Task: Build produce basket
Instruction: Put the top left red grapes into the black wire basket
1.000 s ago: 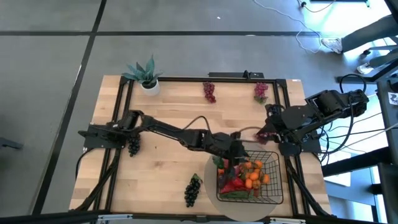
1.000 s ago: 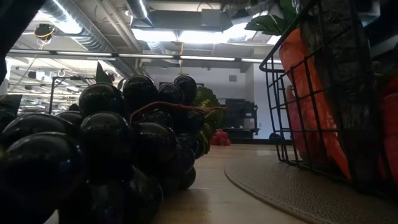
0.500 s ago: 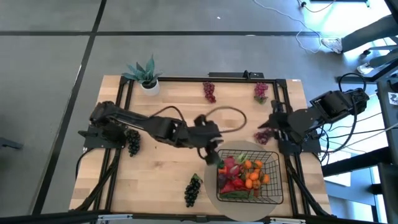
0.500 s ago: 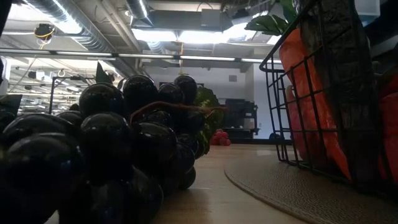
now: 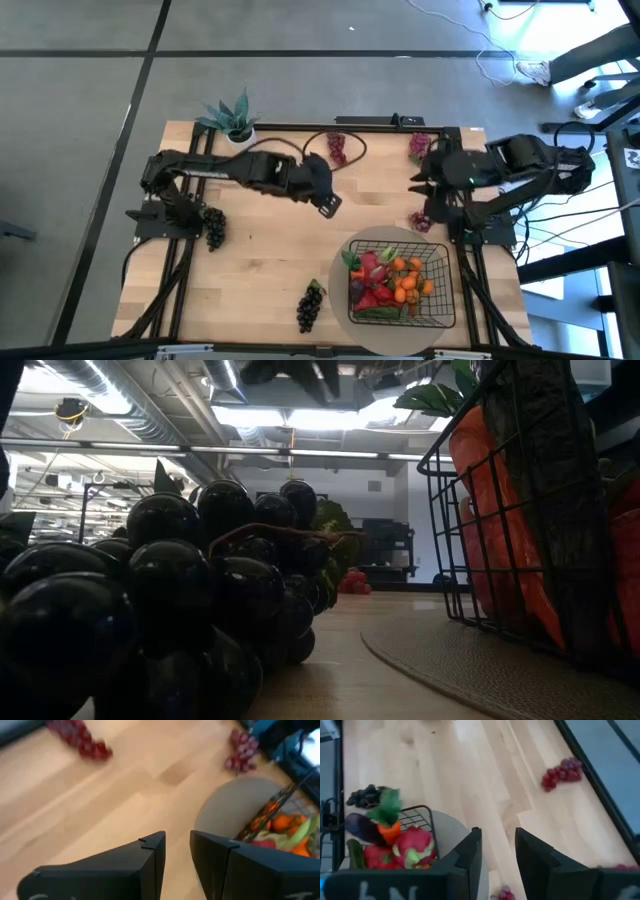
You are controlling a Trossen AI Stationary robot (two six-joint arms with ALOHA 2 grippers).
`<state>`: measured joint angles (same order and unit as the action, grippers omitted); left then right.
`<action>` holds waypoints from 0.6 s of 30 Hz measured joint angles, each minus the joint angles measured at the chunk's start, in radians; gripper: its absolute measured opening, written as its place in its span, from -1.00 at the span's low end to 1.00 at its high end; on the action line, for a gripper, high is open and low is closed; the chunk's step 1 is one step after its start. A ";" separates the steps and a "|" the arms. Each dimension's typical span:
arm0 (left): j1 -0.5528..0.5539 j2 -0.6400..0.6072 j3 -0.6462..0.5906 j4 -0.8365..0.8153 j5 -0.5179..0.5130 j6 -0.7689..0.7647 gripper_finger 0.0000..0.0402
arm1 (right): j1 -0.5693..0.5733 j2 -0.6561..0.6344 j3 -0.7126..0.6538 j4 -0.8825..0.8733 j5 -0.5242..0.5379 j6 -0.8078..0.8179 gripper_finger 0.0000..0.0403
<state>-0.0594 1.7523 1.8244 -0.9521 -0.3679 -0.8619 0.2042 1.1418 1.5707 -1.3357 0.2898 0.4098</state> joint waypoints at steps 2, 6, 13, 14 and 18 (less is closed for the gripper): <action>0.050 0.001 0.000 -0.005 0.064 0.016 -0.61 | -0.069 0.004 0.000 0.000 -0.044 -0.026 -0.49; 0.170 0.002 0.000 -0.005 0.166 0.126 -0.61 | -0.203 0.027 0.000 0.010 -0.109 -0.097 -0.49; 0.406 0.036 0.000 -0.005 0.331 0.445 -0.61 | -0.381 0.111 -0.001 0.043 -0.156 -0.127 -0.49; 0.434 0.047 0.000 -0.003 0.343 0.488 -0.61 | -0.398 0.124 -0.001 0.049 -0.156 -0.126 -0.49; 0.529 0.107 0.001 0.005 0.424 0.633 -0.61 | -0.445 0.161 -0.001 0.067 -0.163 -0.084 -0.49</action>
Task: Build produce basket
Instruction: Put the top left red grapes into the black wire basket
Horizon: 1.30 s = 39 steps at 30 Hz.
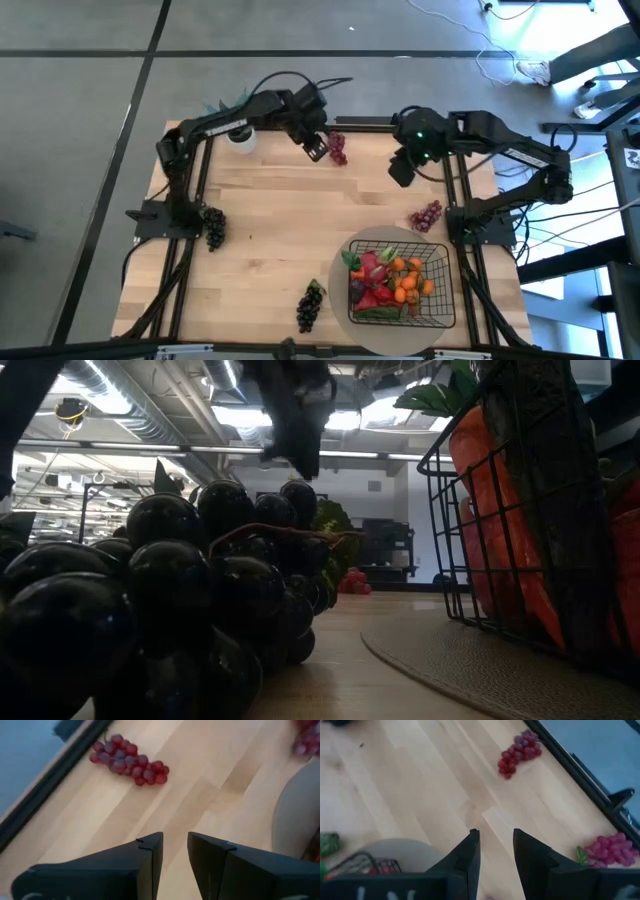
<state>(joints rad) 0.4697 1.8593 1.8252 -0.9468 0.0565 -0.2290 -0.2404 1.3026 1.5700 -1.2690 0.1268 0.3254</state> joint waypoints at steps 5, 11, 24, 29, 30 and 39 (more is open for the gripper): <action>0.087 0.098 -0.001 0.063 0.152 0.113 -0.61 | -0.037 0.020 0.000 0.056 -0.046 0.010 -0.49; 0.129 0.233 -0.001 0.205 0.265 0.247 -0.61 | -0.080 0.026 0.000 0.107 -0.069 -0.016 -0.49; 0.135 0.314 -0.001 0.370 0.146 0.421 -0.61 | -0.118 0.026 0.000 0.107 -0.069 -0.050 -0.49; 0.154 0.324 0.000 0.386 0.142 0.389 -0.61 | -0.118 0.026 0.000 0.107 -0.069 -0.057 -0.49; 0.157 0.332 0.001 0.391 0.148 0.382 -0.61 | -0.118 0.026 0.000 0.107 -0.068 -0.064 -0.49; 0.169 0.377 -0.001 0.393 0.201 0.345 -0.61 | -0.118 0.026 0.000 0.108 -0.069 -0.070 -0.49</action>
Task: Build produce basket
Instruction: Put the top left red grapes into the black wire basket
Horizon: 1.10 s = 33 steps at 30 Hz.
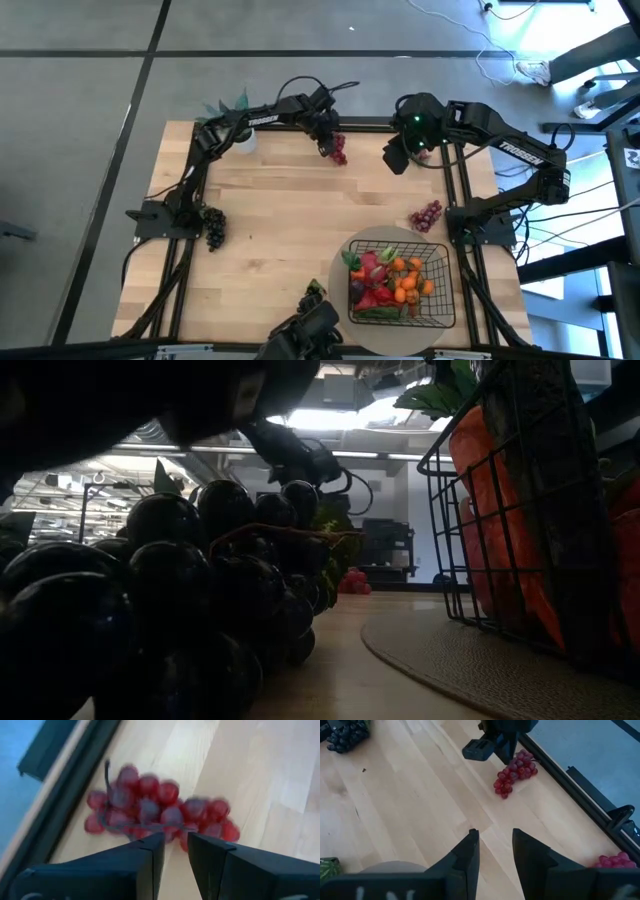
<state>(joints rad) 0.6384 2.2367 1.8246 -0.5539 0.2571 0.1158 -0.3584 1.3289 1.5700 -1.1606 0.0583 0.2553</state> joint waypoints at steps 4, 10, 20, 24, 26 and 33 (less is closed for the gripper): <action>0.001 0.009 0.000 0.014 -0.004 0.000 -0.61 | 0.000 0.000 0.000 0.001 0.000 -0.001 -0.49; -0.004 0.010 0.000 0.073 -0.035 0.050 -0.61 | 0.000 0.000 0.000 0.002 0.000 0.000 -0.49; 0.011 0.010 0.000 0.061 -0.038 0.067 -0.61 | 0.000 0.000 0.000 0.002 0.001 0.001 -0.49; 0.011 0.010 0.000 0.062 -0.034 0.071 -0.61 | 0.000 0.000 0.000 0.002 0.001 0.001 -0.49; 0.011 0.010 0.000 0.062 -0.033 0.071 -0.61 | 0.000 0.000 0.000 0.002 0.001 0.001 -0.49; 0.011 0.010 0.000 0.059 -0.033 0.062 -0.61 | 0.000 0.000 0.000 0.002 0.001 0.001 -0.49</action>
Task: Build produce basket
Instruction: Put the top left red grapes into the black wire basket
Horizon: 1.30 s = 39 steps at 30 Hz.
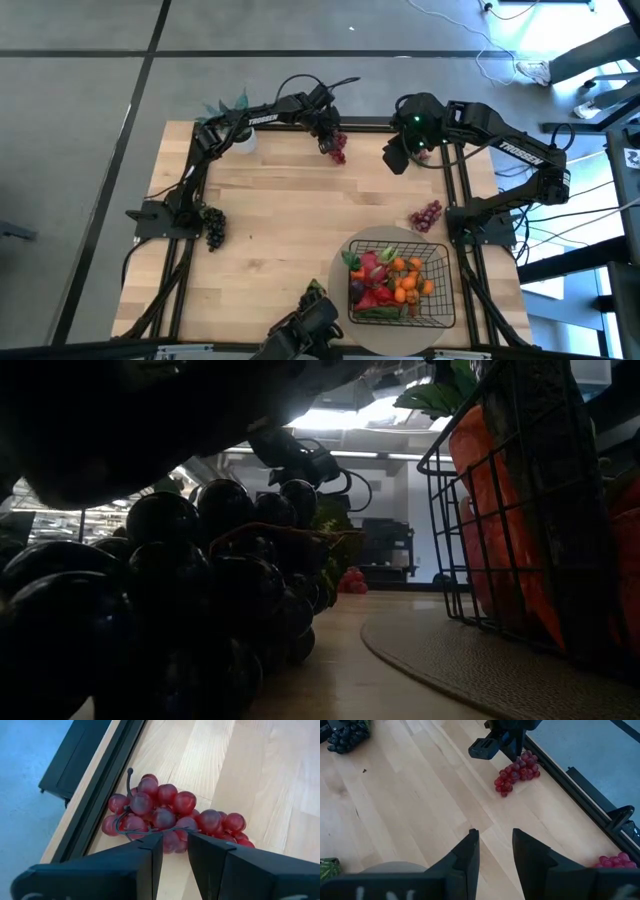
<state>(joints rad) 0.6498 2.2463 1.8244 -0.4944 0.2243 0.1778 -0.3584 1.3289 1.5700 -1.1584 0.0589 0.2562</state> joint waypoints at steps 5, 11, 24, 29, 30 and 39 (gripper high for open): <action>0.003 0.004 0.000 -0.016 0.002 -0.051 -0.61 | 0.000 0.000 0.000 0.005 0.000 0.000 -0.49; 0.019 0.022 0.001 -0.014 0.067 -0.147 -0.61 | 0.000 0.000 0.000 0.011 0.000 0.000 -0.49; 0.023 0.024 0.000 0.023 0.133 -0.192 -0.61 | 0.000 0.000 0.000 0.011 0.000 -0.003 -0.49; 0.024 0.024 0.000 0.021 0.130 -0.195 -0.61 | 0.000 0.000 0.000 0.011 0.000 -0.003 -0.49; 0.024 0.024 0.000 0.021 0.130 -0.195 -0.61 | 0.000 0.000 0.000 0.011 0.000 -0.003 -0.49; 0.026 0.024 0.000 0.008 0.130 -0.198 -0.61 | 0.000 0.000 0.000 0.011 0.000 -0.003 -0.49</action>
<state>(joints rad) 0.6762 2.2700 1.8248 -0.4862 0.3539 -0.0198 -0.3584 1.3288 1.5700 -1.1477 0.0593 0.2527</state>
